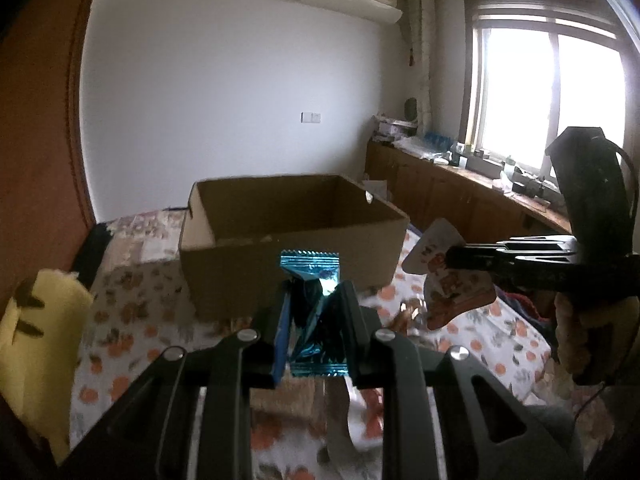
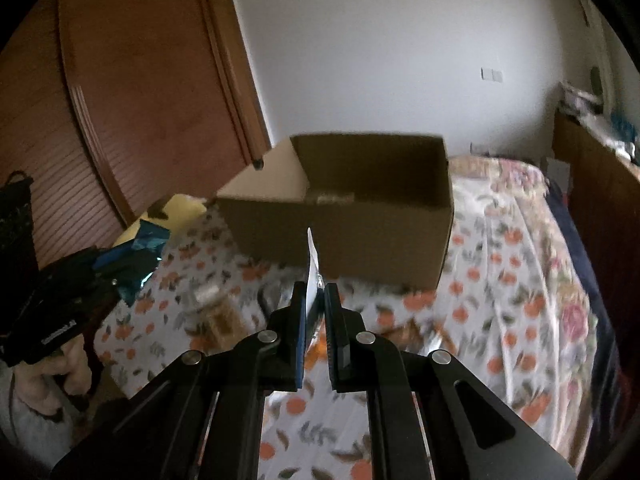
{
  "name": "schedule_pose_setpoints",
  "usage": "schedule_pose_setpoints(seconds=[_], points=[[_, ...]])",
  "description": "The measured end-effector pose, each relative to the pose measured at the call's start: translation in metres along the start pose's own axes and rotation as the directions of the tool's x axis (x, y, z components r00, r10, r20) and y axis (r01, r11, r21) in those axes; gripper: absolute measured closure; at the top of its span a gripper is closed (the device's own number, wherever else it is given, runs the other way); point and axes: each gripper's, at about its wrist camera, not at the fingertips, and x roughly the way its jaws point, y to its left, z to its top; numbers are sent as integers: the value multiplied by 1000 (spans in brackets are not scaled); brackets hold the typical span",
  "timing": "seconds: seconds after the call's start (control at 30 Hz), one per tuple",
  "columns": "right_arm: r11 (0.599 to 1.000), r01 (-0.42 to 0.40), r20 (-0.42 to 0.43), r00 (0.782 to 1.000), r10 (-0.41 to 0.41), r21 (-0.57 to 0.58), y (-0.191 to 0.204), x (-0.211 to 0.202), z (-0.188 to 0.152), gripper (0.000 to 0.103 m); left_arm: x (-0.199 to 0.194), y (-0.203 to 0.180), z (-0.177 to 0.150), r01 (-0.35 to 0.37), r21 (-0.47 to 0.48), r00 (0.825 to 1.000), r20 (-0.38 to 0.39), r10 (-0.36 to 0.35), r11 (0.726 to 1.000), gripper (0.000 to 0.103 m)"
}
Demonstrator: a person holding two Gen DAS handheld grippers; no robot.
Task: Organize snacks
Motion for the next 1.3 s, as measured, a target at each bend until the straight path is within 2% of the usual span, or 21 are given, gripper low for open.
schedule_pose_setpoints(seconds=[0.37,0.67,0.9,1.07,1.3], points=[[998,-9,40,999,12,-67,-10,35,62,97,58,20,62,6,37,1000,26,-7,999,83],[997,-16,60,998,21,-79,-22,78,95,97,112,50,82,-2,11,1000,12,2,1000,83],[998,-8,28,1000,9,-69,-35,116,99,97,145,65,86,-16,6,1000,-5,16,1000,83],[999,2,-9,1000,-2,-37,-50,139,92,97,168,69,79,-26,8,999,-47,26,1000,82],[1000,18,-47,999,-18,1,-61,157,80,97,181,69,68,-48,8,996,-74,48,999,81]])
